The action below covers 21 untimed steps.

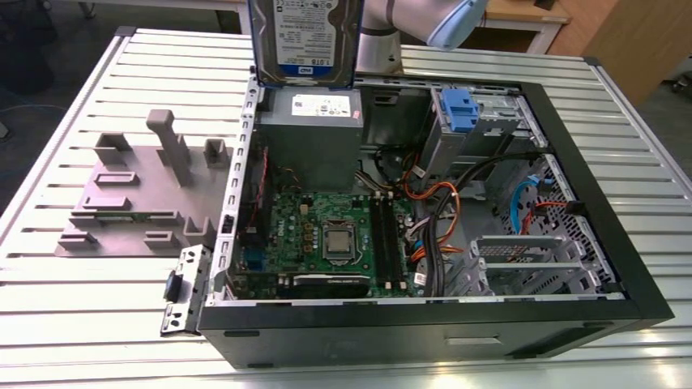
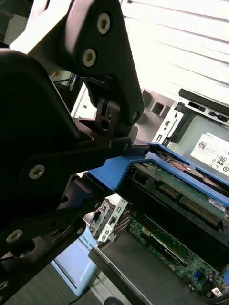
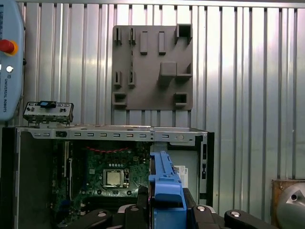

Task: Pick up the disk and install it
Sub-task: 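Pick up the disk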

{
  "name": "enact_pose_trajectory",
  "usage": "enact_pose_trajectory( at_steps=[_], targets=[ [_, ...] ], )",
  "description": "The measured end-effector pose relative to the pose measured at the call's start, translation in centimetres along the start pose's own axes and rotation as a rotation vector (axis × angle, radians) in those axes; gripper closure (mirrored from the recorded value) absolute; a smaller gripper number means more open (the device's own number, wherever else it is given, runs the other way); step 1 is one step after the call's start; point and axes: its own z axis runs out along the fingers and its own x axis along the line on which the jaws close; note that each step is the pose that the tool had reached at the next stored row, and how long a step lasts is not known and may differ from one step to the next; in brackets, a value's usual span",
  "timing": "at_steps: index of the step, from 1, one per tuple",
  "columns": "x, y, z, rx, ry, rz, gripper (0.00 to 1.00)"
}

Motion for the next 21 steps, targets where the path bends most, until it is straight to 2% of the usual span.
enact_pose_trajectory(
  at_steps=[21],
  targets=[
    [0.78,0.0,-0.01,-0.0001,0.0,0.0,0.64]
  ],
)
